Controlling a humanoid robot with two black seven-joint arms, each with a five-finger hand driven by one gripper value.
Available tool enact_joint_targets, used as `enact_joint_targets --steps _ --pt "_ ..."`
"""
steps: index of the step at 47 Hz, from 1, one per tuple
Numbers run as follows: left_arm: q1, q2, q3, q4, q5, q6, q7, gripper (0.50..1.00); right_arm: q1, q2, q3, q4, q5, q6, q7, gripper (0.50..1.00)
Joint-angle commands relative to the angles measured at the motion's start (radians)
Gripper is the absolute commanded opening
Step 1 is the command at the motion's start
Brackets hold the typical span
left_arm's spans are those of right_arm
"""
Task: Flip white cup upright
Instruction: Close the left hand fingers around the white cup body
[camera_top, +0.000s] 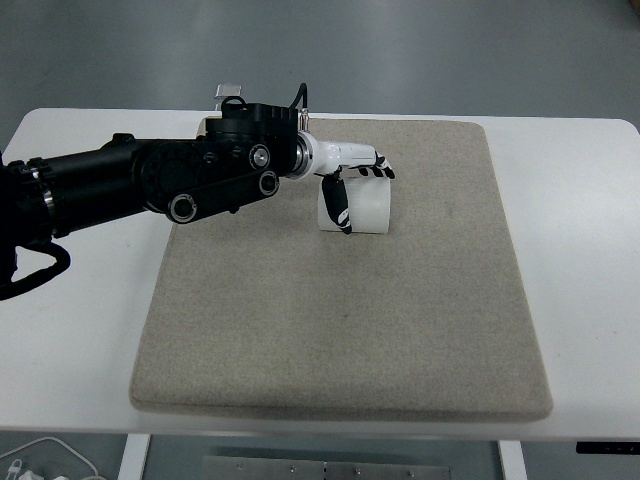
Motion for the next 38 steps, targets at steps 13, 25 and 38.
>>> enact_joint_targets --steps 13,25,38 --pt "-0.005 -0.008 0.058 -0.002 0.003 -0.003 0.000 0.958 0.000 0.000 0.000 0.001 0.000 0.000 0.000 0.930" --pt "-0.009 -0.008 0.058 0.000 0.005 -0.003 0.000 0.819 0.000 0.000 0.000 0.000 0.000 0.000 0.000 0.930" --pt "-0.018 -0.003 0.046 -0.002 0.003 -0.002 0.000 0.624 0.000 0.000 0.000 0.000 0.000 0.000 0.000 0.930"
